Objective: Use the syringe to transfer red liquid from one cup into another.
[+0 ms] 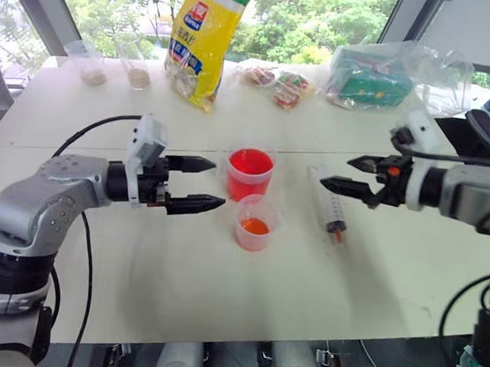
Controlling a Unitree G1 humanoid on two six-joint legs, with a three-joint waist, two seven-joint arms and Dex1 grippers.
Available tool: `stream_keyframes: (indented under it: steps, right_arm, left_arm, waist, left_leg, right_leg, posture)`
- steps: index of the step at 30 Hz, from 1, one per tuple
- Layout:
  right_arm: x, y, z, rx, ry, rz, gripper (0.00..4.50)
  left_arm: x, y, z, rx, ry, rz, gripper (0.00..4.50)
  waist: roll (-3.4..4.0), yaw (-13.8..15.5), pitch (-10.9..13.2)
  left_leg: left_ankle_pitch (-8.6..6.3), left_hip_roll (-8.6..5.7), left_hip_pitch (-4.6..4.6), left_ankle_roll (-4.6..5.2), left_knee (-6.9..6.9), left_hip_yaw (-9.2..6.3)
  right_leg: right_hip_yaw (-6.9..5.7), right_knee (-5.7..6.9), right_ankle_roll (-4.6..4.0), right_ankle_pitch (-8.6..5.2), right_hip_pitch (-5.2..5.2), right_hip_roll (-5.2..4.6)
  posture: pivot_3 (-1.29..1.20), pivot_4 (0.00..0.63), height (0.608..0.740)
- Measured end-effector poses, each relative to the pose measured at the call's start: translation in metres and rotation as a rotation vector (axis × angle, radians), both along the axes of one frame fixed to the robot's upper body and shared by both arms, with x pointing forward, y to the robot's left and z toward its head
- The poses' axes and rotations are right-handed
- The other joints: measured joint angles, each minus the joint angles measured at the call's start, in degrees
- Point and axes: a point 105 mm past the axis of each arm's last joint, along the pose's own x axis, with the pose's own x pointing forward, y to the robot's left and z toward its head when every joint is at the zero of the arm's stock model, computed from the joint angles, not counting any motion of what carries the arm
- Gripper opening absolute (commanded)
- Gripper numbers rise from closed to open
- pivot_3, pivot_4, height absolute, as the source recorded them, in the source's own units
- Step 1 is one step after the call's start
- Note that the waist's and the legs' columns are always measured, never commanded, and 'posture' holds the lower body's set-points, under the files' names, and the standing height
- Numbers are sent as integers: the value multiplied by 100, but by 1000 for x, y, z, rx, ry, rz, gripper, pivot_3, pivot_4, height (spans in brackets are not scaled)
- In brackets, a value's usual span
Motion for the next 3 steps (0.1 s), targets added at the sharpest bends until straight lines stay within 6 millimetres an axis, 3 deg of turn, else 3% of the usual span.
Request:
stream_keyframes:
  steps: [3]
  right_arm:
    - [-19,-1,15,31,-23,68,4467]
  left_arm:
    - [-4,0,0,15,-10,-3,4500]
  waist:
    - [1,13,0]
  left_leg:
    - [1,-1,0,-1,3,1]
  right_leg:
    - [1,0,-18,-9,1,-3]
  posture:
    - [0,150,740]
